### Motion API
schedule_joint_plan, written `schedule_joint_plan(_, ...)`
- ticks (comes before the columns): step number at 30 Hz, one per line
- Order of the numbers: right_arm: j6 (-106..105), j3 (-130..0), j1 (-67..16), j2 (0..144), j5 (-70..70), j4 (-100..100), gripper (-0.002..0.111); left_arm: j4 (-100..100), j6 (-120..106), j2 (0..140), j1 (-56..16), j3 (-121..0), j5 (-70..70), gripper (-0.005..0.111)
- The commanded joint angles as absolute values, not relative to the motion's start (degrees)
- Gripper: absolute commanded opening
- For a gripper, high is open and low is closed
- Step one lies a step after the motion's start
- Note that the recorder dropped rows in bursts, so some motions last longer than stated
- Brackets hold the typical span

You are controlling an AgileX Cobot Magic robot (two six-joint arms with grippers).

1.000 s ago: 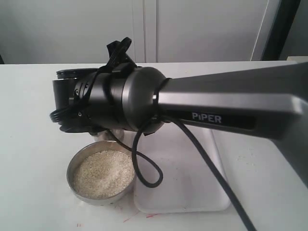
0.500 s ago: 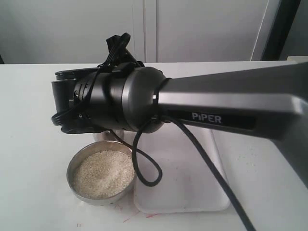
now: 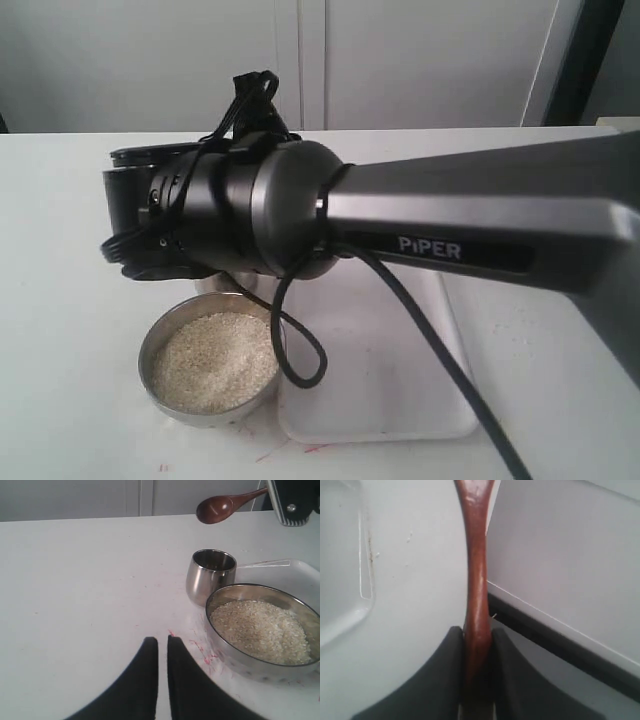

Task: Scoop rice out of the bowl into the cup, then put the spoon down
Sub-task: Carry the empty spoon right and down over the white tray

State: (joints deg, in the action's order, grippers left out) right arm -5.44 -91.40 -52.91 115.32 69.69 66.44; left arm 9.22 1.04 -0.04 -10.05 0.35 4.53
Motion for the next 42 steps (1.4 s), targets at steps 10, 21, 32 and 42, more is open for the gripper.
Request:
schedule_joint_plan(10,16.51,-91.27,-46.71,99.90,69.96,33.53,0.000,9.78,1.06,0.00,-10.55,0.00,4.38,0.014)
schedule_joint_plan(21,30.87,-78.84,-44.93,84.26,69.96,23.57,0.000,9.78,1.06,0.00,-10.55,0.00,4.38,0.014)
schedule_joint_plan(32,49.83,-60.06,-44.93,75.83,69.96,20.01,0.000,9.78,1.06,0.00,-10.55,0.00,4.38,0.014)
schedule_joint_plan(42,51.82,-59.26,-44.93,84.88,55.48,21.45,0.000,9.78,1.06,0.00,-10.55,0.00,4.38,0.014)
